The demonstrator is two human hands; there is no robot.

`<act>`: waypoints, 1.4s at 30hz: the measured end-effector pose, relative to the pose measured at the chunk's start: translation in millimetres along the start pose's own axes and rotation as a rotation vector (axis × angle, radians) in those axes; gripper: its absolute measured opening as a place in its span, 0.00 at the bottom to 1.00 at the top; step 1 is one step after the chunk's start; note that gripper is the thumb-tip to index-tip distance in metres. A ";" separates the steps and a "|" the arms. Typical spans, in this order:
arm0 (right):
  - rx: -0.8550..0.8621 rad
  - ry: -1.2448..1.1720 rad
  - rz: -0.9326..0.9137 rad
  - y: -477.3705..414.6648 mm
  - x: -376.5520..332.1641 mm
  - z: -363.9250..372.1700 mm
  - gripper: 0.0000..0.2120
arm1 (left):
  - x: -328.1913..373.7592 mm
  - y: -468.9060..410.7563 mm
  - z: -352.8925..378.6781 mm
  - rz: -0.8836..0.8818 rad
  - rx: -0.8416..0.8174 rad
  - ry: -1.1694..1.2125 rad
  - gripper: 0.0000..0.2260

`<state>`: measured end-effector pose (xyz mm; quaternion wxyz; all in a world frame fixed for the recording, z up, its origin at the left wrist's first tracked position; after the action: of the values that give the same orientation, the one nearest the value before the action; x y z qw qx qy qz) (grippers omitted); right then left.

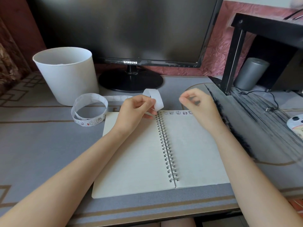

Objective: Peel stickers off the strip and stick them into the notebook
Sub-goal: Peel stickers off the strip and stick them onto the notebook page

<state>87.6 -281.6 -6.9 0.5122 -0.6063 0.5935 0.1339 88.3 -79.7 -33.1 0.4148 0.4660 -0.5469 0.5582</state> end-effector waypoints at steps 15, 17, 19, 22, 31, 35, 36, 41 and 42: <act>-0.155 -0.197 -0.128 25.1 -45.9 33.9 0.08 | 6.0 2.7 3.5 -0.028 -0.020 0.161 0.08; -0.126 -0.209 -0.095 23.2 -41.7 31.6 0.06 | 5.1 3.2 6.1 -0.032 -0.048 0.141 0.09; -0.107 -0.230 -0.078 21.2 -38.7 29.4 0.07 | 3.5 4.3 9.2 -0.022 -0.079 0.087 0.07; -0.113 -0.237 -0.075 21.7 -38.0 29.7 0.08 | 1.6 5.4 11.6 -0.012 -0.092 0.054 0.04; -0.123 -0.216 -0.066 21.5 -34.6 33.2 0.06 | 0.4 5.1 11.2 -0.009 -0.081 0.062 0.04; -0.146 -0.203 -0.067 23.3 -35.6 35.6 0.03 | -1.2 4.9 10.9 -0.012 -0.074 0.065 0.05; -0.147 -0.199 -0.069 23.6 -36.0 35.5 0.03 | -1.2 4.8 10.9 -0.012 -0.074 0.064 0.05; -0.154 -0.210 -0.061 23.0 -34.4 36.6 0.04 | -0.6 5.1 11.5 -0.001 -0.084 0.047 0.05; -0.154 -0.213 -0.057 22.6 -33.6 37.3 0.04 | -0.6 5.2 11.6 0.003 -0.087 0.042 0.05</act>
<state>76.1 -227.7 -7.8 0.5278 -0.6429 0.5062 0.2278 84.1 -91.6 -35.2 0.4454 0.4349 -0.5625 0.5441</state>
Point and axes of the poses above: each hand's wrist, its own y-axis away from the middle knuckle, its own z-axis out of the palm, x = y × z, the point moved 10 cm from there along -y, towards the middle knuckle, and after that the axes turned 11 degrees about x, right-handed, at the moved point
